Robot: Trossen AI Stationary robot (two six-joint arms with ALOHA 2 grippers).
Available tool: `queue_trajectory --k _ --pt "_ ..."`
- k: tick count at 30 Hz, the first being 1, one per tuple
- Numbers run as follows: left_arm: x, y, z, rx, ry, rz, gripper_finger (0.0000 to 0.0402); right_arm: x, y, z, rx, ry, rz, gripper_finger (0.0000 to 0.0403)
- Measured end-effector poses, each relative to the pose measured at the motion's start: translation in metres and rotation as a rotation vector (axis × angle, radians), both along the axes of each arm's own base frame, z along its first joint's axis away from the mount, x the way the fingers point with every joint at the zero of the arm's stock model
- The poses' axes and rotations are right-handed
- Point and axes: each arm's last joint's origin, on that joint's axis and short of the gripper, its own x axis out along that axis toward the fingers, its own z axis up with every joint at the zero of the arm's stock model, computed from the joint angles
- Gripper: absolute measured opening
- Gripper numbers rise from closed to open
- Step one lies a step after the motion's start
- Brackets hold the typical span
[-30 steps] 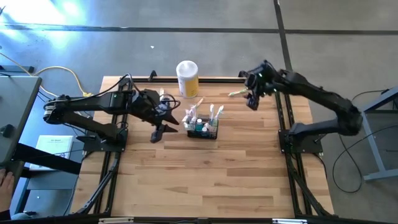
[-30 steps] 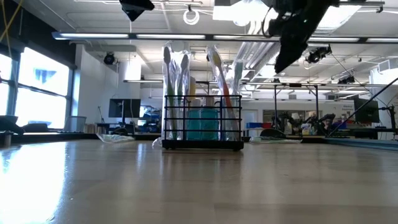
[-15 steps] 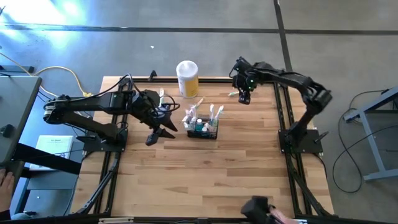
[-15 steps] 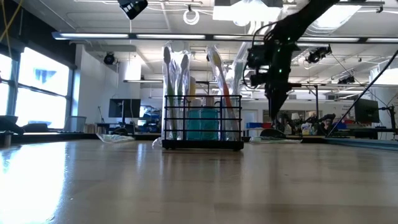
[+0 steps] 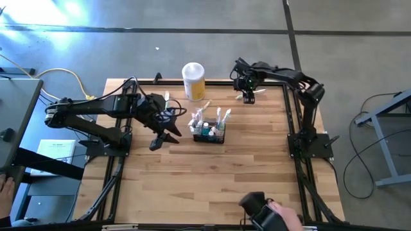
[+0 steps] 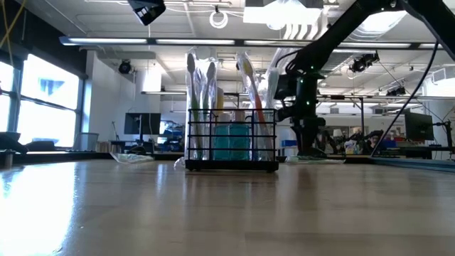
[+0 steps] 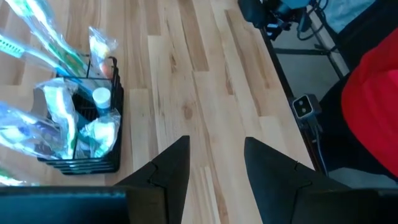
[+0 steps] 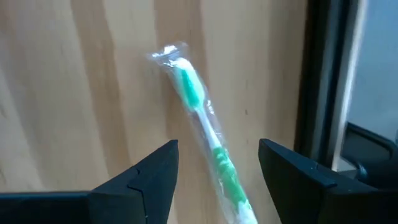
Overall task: Pick & Place toothbrushing station
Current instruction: Put the right green toothbrush into the right section wire organizer
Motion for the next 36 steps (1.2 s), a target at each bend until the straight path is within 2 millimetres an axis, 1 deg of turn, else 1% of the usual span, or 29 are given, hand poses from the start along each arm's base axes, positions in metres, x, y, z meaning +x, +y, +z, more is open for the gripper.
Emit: queue_trajectory --k 4,12,17,22,24,26,29,32,33,36 --pt "-0.001 0.0 -0.001 0.001 0.012 -0.002 0.0148 0.002 -0.005 -0.007 0.047 -0.011 0.009 0.0215" --pt "-0.002 0.0 -0.002 -0.002 0.027 -0.004 0.0148 0.002 -0.005 -0.028 0.105 0.05 0.047 0.0215" --pt "-0.002 0.0 -0.002 0.003 0.025 -0.007 0.0148 0.004 -0.006 -0.04 0.131 0.072 -0.005 0.0215" --pt "-0.002 0.0 -0.002 0.005 0.026 -0.007 0.0148 0.005 -0.005 -0.046 0.144 0.089 -0.029 0.0211" --pt "-0.002 0.0 -0.002 0.005 0.028 -0.007 0.0148 0.006 -0.004 -0.046 0.144 0.095 -0.027 0.0195" --pt "-0.002 0.0 -0.002 0.005 0.027 -0.008 0.0148 0.008 -0.001 -0.046 0.148 0.1 -0.02 0.0166" --pt "-0.002 0.0 -0.002 -0.003 0.023 -0.018 0.0148 0.01 0.003 -0.047 0.159 0.107 -0.007 0.0103" --pt "-0.001 -0.001 -0.001 -0.023 0.015 -0.023 0.0148 0.015 0.009 -0.047 0.15 0.128 0.069 0.0028" --pt "0.001 -0.001 -0.002 -0.032 0.018 -0.026 0.0148 0.017 0.011 -0.047 0.145 0.135 0.082 0.0017" --pt "0.003 -0.002 -0.004 -0.049 0.029 -0.023 0.0148 0.022 0.018 -0.048 0.123 0.155 0.048 0.0009"
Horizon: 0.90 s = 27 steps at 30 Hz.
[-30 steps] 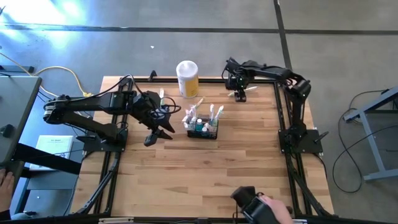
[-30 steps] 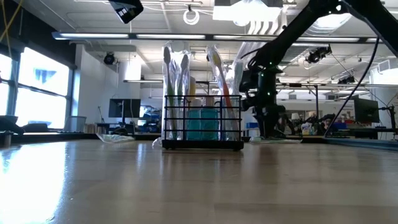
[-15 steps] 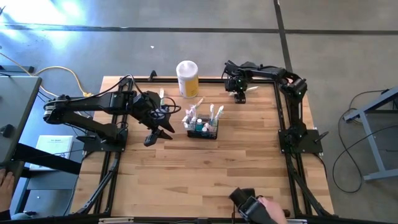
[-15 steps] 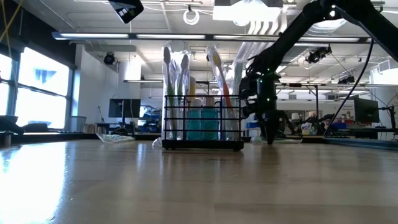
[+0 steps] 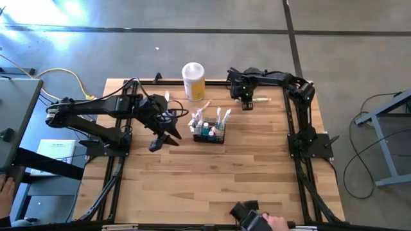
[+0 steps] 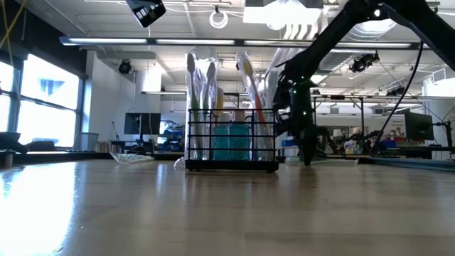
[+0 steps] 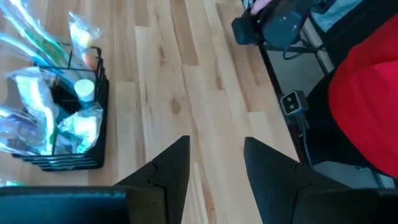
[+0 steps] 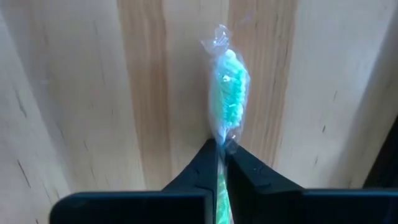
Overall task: Pick & Place toothbrushing station
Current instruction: Put the right green toothbrush into the right section wire organizer
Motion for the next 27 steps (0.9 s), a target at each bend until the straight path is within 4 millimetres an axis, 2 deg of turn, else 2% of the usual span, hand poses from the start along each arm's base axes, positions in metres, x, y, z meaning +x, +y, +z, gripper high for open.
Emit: queue_trajectory --k 5,10,19,23,27 --pt "0.004 -0.008 0.0 -0.011 -0.014 -0.028 0.0148 0.009 0.016 0.006 -0.026 0.03 -0.035 0.0007" --pt "0.007 -0.016 0.001 -0.009 -0.037 -0.059 0.0148 0.017 0.044 0.031 0.028 -0.035 -0.02 0.0005" --pt "0.009 -0.032 0.006 -0.018 -0.096 -0.115 0.0148 0.005 0.088 0.131 -0.118 -0.264 0.041 0.0005" --pt "0.008 -0.038 0.006 -0.018 -0.091 -0.109 0.0148 -0.013 0.11 0.176 -0.21 -0.383 0.044 0.0004" --pt "0.008 -0.041 0.006 0.012 -0.086 -0.042 0.0148 -0.04 0.131 0.216 -0.292 -0.509 0.029 0.0004"
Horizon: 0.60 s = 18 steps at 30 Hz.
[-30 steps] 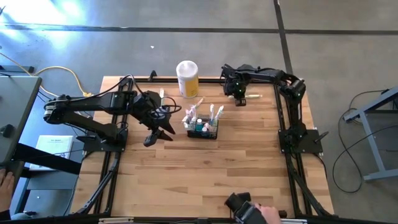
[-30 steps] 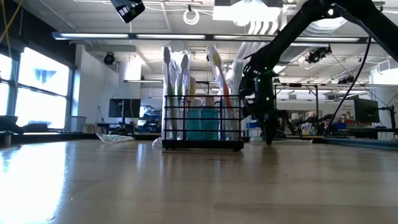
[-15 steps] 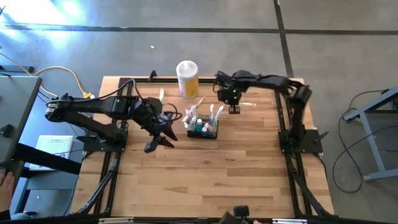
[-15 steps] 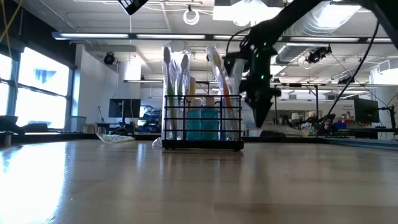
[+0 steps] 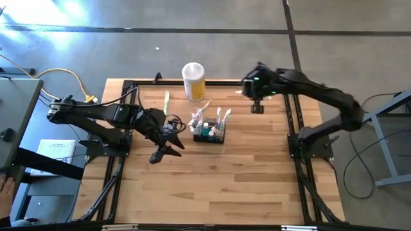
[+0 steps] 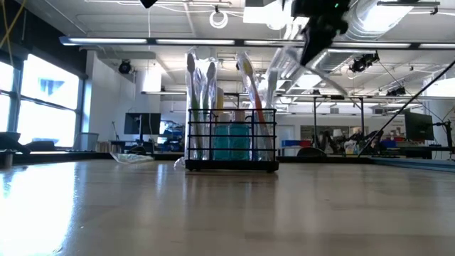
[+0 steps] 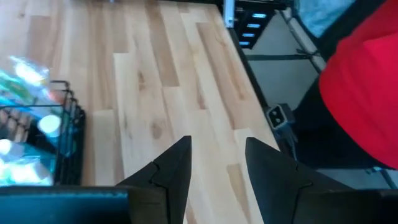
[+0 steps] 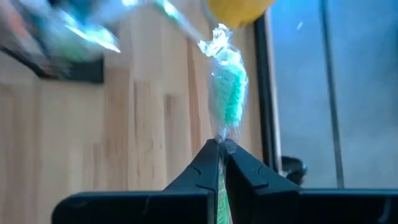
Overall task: Pick & Place toothbrushing station
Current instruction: Put the right green toothbrush into the right section wire organizer
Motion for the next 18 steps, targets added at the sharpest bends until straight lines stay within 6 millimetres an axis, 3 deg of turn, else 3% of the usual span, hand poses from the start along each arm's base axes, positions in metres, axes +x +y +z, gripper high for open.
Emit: queue_trajectory --k 8,18 --pt "0.003 0.0 0.004 0.029 -0.056 0.036 0.0148 -0.056 0.047 0.055 -0.037 -0.275 -0.06 0.0004" --pt "0.003 -0.001 0.004 0.024 -0.064 -0.017 0.0148 -0.111 0.1 0.087 0.079 -0.588 -0.165 0.0004"
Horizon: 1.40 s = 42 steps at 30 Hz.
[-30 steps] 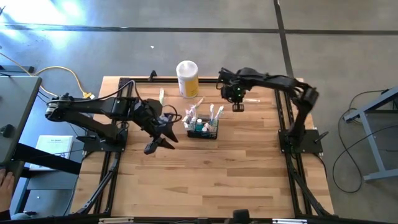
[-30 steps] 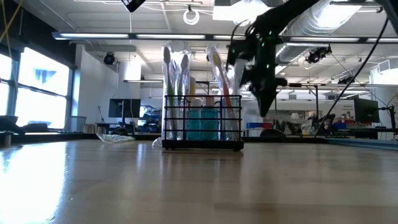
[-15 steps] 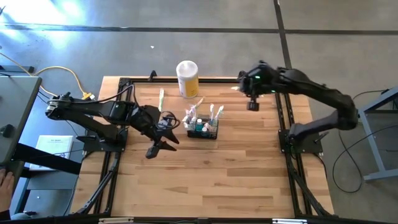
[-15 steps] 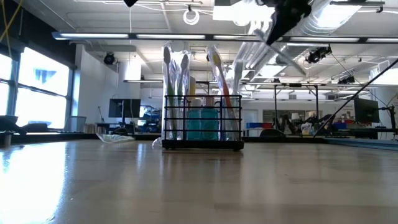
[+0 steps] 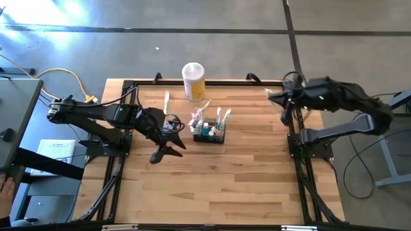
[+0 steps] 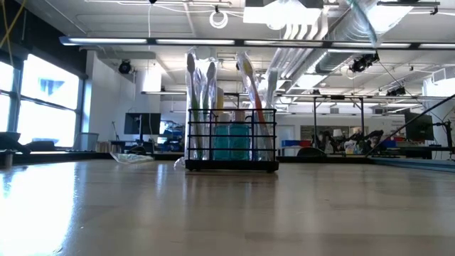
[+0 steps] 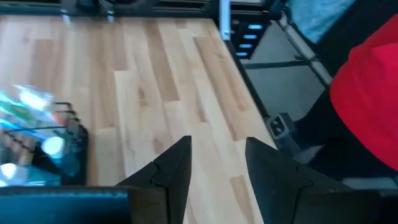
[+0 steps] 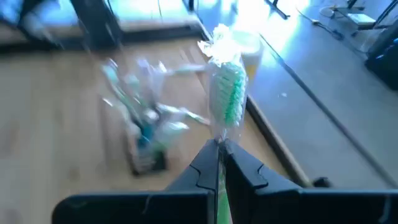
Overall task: Pick & Place toothbrushing station
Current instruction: Put the right green toothbrush into the right section wire organizer
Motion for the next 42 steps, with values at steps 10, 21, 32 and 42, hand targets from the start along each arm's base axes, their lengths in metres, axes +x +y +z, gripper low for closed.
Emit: queue_trajectory --k 10,21,32,42 --pt "-0.01 -0.024 -0.004 -0.064 0.076 -0.178 0.0148 0.015 0.044 -0.006 0.087 -0.215 0.005 0.0004" --pt "-0.021 -0.063 0.001 -0.027 0.004 -0.283 0.0148 0.073 0.117 -0.045 0.025 -0.353 -0.042 0.0004" --pt "-0.023 -0.077 0.01 0.024 -0.132 -0.264 0.0148 0.117 0.142 -0.088 -0.011 -0.479 -0.109 0.0004" --pt "-0.023 -0.083 0.002 -0.053 -0.107 -0.239 0.0148 0.133 0.105 -0.128 0.021 -0.551 -0.171 0.0004"
